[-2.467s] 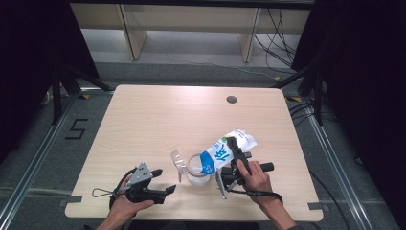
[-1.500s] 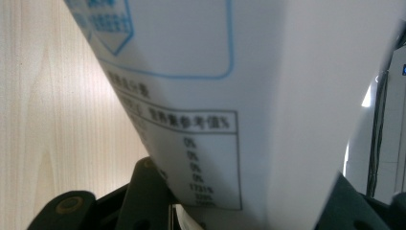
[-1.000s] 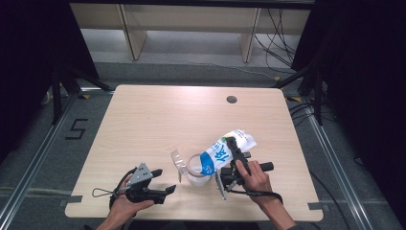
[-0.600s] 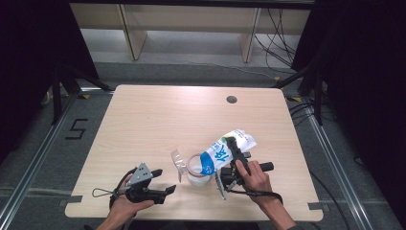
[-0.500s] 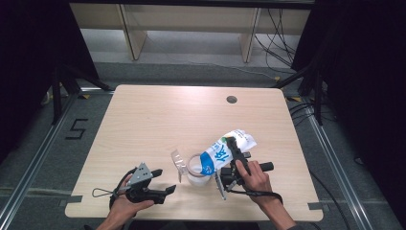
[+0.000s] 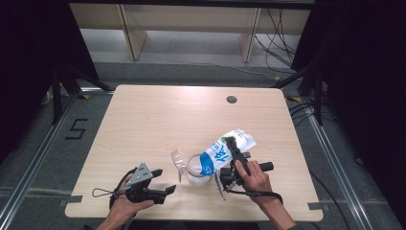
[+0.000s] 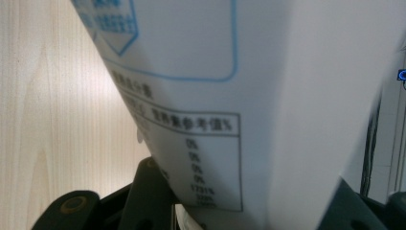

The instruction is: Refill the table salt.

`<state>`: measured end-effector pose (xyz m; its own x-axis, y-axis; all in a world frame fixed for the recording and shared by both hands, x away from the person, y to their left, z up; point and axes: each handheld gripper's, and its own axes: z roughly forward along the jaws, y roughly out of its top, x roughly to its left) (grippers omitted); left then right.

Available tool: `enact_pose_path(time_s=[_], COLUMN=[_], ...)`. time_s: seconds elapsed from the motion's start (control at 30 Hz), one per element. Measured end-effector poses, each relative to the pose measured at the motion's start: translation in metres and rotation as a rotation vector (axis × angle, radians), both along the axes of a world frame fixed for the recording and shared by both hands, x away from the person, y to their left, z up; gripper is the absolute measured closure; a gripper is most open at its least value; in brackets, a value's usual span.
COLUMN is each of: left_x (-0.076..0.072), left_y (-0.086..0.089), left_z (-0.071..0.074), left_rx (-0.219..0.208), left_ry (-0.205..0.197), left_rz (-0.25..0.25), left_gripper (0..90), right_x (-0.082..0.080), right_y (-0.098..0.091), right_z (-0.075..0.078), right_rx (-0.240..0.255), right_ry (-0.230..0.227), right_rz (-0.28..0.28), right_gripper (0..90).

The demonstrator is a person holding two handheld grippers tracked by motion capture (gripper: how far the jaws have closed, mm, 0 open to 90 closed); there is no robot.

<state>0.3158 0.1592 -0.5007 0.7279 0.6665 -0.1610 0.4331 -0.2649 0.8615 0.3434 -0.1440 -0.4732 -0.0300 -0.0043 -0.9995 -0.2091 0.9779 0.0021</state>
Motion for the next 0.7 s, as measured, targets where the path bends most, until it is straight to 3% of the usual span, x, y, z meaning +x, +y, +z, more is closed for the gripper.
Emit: enact_pose_path(time_s=[0.07,0.2,0.27,0.3,0.33,0.37,0.4,0.43,0.47,0.5,0.7], left_x=[-0.0001,0.0002,0.0002,0.0001,0.0001,0.0001,0.0003,0.0003,0.0003,0.0003,0.0001], left_y=[0.0000,-0.0001,0.0001,0.0001,0.0000,0.0002,0.0003,0.0003,0.0003,0.0003,-0.0002], left_z=[0.0001,-0.0003,-0.0001,-0.0002,-0.0002,-0.0001,0.0000,0.0000,0.0000,0.0000,-0.0002], left_rx=[0.001,-0.004,-0.003,-0.003,-0.004,-0.003,-0.001,-0.002,-0.002,-0.001,-0.009], left_ry=[0.000,-0.002,0.000,-0.001,-0.002,0.000,-0.002,-0.002,-0.002,-0.002,-0.002], left_rz=[-0.001,0.000,-0.003,-0.002,-0.001,-0.003,-0.004,-0.003,-0.003,-0.004,0.000], left_gripper=[20.2,20.2,20.2,20.2,20.2,20.2,20.2,20.2,20.2,20.2,20.2], right_x=[-0.0013,0.0015,0.0023,0.0019,0.0009,0.0018,0.0002,-0.0001,0.0003,-0.0011,-0.0016], right_y=[-0.0002,0.0005,0.0013,0.0003,0.0006,0.0012,0.0007,0.0008,0.0007,-0.0001,0.0001], right_z=[-0.0020,-0.0003,0.0054,-0.0001,0.0005,0.0034,0.0067,-0.0006,-0.0016,0.0018,0.0011], right_rx=[0.027,0.005,-0.075,-0.001,-0.013,-0.052,-0.104,-0.004,0.007,-0.042,-0.046], right_ry=[0.012,-0.011,-0.037,-0.005,-0.007,-0.024,-0.040,0.001,0.003,-0.012,-0.019], right_rz=[-0.019,0.021,0.044,0.023,0.012,0.030,0.007,0.005,0.007,-0.016,-0.015], right_gripper=[64.8,65.0,65.2,65.2,65.2,65.3,65.3,65.3,65.4,65.5,65.9])
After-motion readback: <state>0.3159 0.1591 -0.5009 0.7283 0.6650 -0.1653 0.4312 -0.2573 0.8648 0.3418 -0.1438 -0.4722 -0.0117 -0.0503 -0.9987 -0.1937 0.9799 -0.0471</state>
